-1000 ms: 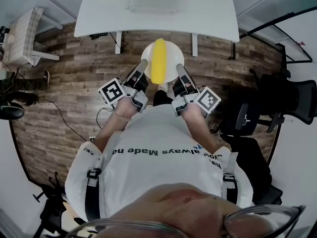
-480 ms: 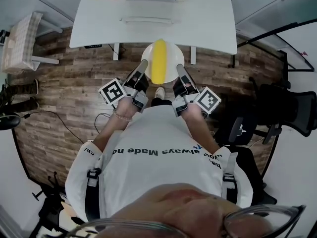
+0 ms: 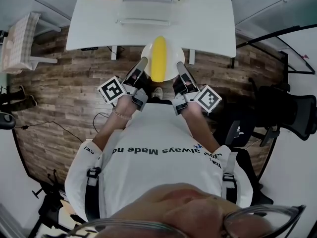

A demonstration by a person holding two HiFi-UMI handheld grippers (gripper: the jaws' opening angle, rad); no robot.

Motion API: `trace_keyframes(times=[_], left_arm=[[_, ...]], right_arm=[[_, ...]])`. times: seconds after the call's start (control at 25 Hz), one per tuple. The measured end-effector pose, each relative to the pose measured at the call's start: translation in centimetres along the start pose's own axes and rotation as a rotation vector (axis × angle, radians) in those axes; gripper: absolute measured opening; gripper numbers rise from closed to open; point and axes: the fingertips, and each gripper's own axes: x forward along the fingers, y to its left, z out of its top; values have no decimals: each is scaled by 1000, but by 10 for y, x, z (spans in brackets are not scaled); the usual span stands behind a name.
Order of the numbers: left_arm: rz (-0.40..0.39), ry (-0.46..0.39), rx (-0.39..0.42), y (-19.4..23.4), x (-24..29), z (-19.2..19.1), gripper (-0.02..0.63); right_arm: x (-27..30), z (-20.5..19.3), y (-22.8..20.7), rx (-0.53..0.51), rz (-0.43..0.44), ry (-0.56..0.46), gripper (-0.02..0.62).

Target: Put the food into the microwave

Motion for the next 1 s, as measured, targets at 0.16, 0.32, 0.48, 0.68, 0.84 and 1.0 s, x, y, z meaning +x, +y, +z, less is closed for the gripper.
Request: trace_keyframes(times=[0.16,0.32,0.48,0.68,0.84,1.0], left_arm=[[-6,1,-3,2,8,13,17],[-7,0,-3,6,17,25,17],[-7,2,-1,12,32,41,17],[-13,3,-5,19,53,74,17],[-7,4,-7,26,70,103,17],[-7,7,-6,34,86,137,17]], right_arm=[[15,4,0,-6,-1,-1,23],[30,10,-1,-9,2,-5,23],[50,18,-4,-12,1,-3,23],[87,29,-7,-14,-13,-1,23],[120,38,-8,-11,-17,0,23],[159,45,-7,-11,-11,-4,23]])
